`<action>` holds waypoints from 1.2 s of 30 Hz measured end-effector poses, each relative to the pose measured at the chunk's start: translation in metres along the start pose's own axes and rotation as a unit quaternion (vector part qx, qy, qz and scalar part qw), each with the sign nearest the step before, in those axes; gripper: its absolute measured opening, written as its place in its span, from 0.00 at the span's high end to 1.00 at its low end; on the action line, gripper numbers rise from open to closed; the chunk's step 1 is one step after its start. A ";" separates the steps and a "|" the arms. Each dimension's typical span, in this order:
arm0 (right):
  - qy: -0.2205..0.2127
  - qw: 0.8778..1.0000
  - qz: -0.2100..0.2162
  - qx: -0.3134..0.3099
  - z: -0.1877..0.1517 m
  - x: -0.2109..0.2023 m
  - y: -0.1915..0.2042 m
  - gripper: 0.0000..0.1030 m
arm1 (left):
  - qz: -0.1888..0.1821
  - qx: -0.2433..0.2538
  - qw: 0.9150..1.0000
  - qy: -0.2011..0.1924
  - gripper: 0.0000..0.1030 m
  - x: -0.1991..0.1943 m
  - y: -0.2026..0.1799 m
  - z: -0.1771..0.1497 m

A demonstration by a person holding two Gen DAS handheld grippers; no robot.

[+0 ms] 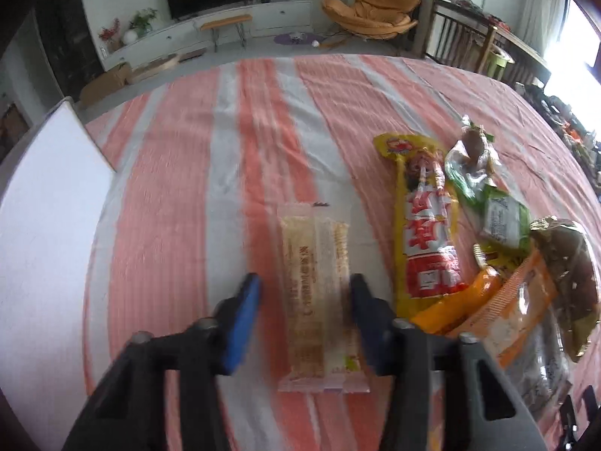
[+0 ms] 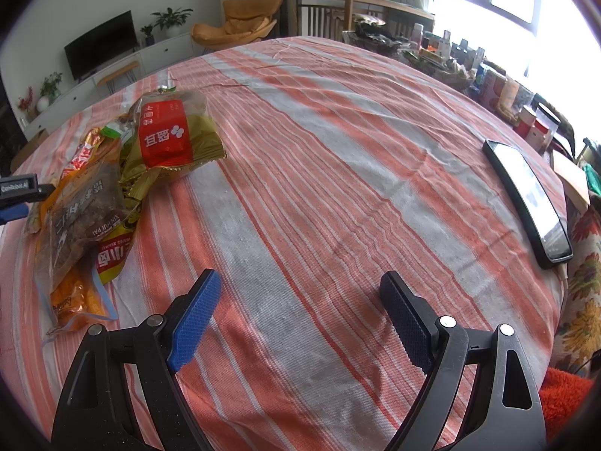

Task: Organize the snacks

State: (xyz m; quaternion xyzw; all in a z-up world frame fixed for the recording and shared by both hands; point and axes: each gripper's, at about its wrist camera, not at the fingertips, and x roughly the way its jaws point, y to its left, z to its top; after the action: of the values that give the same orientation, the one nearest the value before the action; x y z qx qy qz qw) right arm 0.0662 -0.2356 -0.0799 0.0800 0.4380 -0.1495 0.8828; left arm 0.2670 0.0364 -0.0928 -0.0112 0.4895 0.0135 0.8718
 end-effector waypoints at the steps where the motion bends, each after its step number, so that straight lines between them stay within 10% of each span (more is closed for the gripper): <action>1: 0.000 1.000 0.000 0.000 0.000 0.000 0.000 0.13 | -0.001 -0.004 1.000 0.001 0.69 -0.001 0.002 -0.002; 14: -0.001 1.000 0.000 0.001 0.000 0.000 0.000 0.13 | -0.013 0.000 1.000 -0.007 0.68 -0.088 0.034 -0.147; 20: -0.001 1.000 0.000 0.001 0.000 0.001 0.000 0.13 | 0.007 -0.011 0.999 -0.029 0.21 -0.083 0.050 -0.156; 36: -0.001 1.000 0.000 0.001 0.000 0.000 0.000 0.13 | 0.012 -0.029 0.999 -0.037 0.00 -0.074 0.059 -0.152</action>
State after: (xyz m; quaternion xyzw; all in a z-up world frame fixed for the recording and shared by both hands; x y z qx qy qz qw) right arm 0.0665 -0.2359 -0.0802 0.0807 0.4367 -0.1500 0.8834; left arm 0.0963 0.0891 -0.1091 -0.0300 0.4565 0.0389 0.8884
